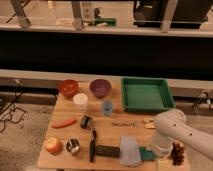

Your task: Place sponge in red bowl

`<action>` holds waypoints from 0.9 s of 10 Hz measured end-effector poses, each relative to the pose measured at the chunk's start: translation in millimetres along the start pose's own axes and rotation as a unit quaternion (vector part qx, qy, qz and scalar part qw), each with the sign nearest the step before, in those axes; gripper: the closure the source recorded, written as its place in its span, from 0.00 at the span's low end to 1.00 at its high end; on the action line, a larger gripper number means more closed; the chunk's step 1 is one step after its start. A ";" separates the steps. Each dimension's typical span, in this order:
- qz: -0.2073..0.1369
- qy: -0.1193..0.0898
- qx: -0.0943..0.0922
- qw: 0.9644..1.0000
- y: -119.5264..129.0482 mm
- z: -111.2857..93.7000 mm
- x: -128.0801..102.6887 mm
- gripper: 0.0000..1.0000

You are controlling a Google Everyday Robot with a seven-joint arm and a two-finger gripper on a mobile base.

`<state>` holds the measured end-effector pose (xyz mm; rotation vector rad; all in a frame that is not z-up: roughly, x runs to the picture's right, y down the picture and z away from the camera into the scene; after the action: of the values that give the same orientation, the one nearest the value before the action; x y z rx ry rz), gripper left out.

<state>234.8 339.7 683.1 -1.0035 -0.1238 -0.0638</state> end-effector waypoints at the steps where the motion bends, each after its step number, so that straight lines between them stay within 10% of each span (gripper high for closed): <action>1: -0.004 0.000 0.002 1.000 0.2 -3.9 -4.8 0.20; 9: -0.026 0.016 0.011 0.999 -28.1 4.1 -23.1 0.20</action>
<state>208.5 328.0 705.6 -0.9769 -0.1210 -0.1259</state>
